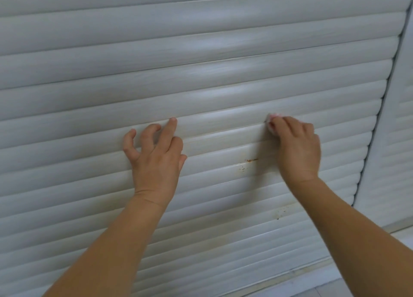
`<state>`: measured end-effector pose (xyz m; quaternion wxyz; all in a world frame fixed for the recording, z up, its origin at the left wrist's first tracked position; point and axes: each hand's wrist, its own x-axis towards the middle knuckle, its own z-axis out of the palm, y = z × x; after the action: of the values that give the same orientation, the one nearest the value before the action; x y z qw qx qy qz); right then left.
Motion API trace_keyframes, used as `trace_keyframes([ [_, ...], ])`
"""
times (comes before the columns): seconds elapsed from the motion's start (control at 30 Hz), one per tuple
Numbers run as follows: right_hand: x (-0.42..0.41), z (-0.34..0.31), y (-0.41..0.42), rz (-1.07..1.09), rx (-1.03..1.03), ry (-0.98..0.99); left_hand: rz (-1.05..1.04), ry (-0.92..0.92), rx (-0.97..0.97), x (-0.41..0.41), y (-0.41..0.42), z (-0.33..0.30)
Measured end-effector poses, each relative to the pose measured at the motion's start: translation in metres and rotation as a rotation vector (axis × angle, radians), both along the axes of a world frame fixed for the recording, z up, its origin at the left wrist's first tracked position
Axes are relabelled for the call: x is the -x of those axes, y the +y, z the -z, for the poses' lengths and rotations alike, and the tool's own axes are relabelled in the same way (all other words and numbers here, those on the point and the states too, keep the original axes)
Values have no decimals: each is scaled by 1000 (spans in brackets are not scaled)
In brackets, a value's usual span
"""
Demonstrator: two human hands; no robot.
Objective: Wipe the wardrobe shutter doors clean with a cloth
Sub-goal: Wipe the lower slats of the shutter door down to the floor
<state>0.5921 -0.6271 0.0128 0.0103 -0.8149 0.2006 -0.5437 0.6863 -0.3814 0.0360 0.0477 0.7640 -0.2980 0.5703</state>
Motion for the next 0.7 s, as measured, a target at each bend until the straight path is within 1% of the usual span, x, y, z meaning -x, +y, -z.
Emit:
trace_keyframes([
  [0.07, 0, 3, -15, 18, -127, -53, 9, 17, 4, 1, 0, 0],
  [0.13, -5, 8, -19, -3, -243, -155, 13, 25, 4, 2, 0, 0],
  [0.23, -17, 16, -3, -49, -456, -319, 38, 52, 13, 2, -1, -1],
  [0.3, -25, 23, 15, -61, -528, -360, 43, 62, 18, 2, -3, -1],
  [0.37, -29, 30, 33, -90, -486, -333, 48, 71, 22, 2, -3, 0],
  [0.47, -30, 42, 62, -212, -382, -208, 51, 80, 26, 3, -4, 2],
  [0.57, -35, 49, 98, -300, -161, -118, 53, 82, 30, 4, -4, 2],
  [0.7, -43, 49, 118, -298, 108, -45, 45, 82, 21, 5, -3, 1],
])
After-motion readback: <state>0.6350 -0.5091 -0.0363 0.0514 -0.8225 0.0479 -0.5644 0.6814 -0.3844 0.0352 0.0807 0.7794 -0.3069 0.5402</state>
